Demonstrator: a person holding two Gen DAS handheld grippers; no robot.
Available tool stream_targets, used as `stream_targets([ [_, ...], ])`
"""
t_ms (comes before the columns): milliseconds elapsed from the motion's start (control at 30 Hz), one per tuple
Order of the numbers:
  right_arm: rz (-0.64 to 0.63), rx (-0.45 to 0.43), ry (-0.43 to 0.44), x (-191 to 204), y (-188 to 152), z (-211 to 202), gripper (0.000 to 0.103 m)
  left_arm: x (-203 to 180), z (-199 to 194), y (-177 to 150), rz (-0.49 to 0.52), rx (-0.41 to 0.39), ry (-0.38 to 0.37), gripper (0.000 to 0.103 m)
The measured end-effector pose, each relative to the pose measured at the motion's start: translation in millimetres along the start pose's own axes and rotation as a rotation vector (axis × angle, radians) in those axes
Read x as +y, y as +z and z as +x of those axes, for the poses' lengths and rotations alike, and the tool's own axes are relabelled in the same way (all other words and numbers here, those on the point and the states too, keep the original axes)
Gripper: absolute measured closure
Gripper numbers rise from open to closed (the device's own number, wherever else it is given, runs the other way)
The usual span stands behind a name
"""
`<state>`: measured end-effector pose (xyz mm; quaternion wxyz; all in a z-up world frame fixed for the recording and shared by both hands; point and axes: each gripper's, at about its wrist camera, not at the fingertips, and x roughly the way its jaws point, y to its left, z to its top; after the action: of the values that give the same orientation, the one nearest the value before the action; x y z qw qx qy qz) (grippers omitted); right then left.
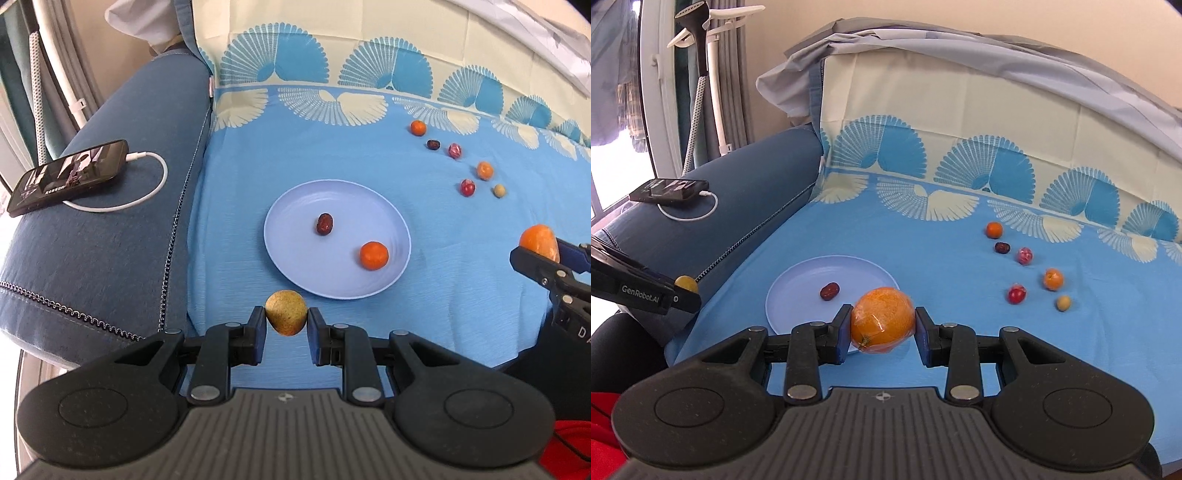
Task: Organize fruits
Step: 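Carry the yellow fruit with the left tool while the right tool carries the wrapped mandarin over the plate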
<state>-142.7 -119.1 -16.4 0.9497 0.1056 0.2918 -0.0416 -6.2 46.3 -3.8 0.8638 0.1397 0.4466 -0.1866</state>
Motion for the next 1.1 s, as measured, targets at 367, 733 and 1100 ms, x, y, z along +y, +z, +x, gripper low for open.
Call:
stream_targets([
  [367, -0.006, 0.015, -0.009, -0.7, 1.1, 2.3, 0.066, 3.9, 1.0, 2.0, -0.036, -0.007, 0.003, 0.077],
  [733, -0.015, 0.032, 0.006, -1.7, -0.9, 6.2, 0.066, 5.7, 8.9, 6.3, -0.052, 0.002, 0.011, 0.077],
  [1100, -0.024, 0.051, 0.006, 0.8, 7.5, 33.0, 0.066, 8.0, 27.5, 32.5, -0.085, -0.008, 0.008, 0.077],
])
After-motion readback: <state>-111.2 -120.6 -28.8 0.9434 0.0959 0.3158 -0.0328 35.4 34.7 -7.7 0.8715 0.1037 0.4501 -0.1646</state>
